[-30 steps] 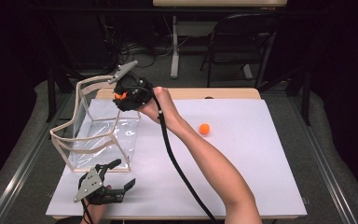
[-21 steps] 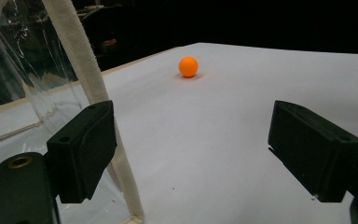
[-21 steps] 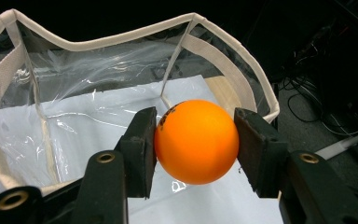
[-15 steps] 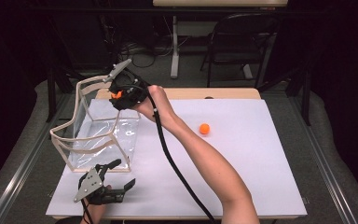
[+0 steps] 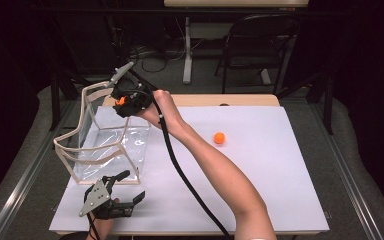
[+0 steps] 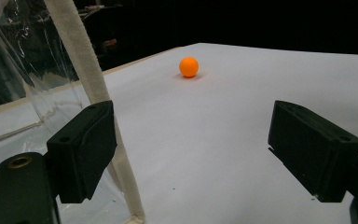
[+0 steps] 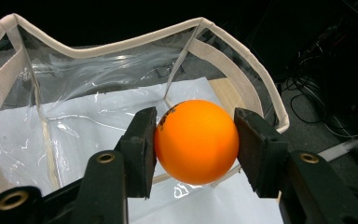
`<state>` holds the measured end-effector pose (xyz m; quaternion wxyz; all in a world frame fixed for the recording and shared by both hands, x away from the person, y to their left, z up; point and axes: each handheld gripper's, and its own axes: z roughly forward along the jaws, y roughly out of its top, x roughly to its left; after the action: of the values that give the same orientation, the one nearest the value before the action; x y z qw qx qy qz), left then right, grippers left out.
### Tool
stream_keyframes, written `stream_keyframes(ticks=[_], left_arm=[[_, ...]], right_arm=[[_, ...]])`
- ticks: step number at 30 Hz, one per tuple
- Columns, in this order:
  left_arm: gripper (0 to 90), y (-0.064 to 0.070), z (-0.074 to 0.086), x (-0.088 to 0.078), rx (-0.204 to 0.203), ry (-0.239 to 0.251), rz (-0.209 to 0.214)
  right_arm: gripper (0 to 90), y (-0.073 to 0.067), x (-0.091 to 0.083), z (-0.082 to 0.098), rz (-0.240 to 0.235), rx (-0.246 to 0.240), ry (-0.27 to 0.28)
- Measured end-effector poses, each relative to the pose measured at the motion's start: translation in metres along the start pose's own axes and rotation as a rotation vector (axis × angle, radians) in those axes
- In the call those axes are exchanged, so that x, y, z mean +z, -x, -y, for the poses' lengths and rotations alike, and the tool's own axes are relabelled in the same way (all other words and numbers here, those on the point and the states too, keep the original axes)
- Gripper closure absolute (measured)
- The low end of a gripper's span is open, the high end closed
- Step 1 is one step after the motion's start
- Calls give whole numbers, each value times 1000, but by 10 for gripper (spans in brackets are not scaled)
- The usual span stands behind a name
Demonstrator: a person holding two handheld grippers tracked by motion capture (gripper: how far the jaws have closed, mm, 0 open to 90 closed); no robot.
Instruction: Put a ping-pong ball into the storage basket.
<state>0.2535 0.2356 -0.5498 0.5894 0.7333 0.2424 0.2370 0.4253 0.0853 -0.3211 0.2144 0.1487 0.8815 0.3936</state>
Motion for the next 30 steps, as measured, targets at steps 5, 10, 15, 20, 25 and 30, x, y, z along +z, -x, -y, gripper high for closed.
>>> stream_keyframes(ticks=[5,10,15,20,25,30], left_arm=[[158,0,0,0,3,-1,3],[158,0,0,0,-1,0,1],[158,-1,0,0,-1,0,1],[158,-1,0,-1,4,-2,3],[158,-1,0,-1,-1,1,1],[158,-1,0,-1,-2,2,1]], right_arm=[[506,-2,3,-4,-3,-10,-2],[506,-3,6,-7,-6,-13,-8],[506,-5,12,-8,-6,-22,-20],[506,-6,18,-8,-11,-18,-33],[506,-6,24,-7,-14,-17,-42],[506,-7,29,-7,-20,-18,-55]])
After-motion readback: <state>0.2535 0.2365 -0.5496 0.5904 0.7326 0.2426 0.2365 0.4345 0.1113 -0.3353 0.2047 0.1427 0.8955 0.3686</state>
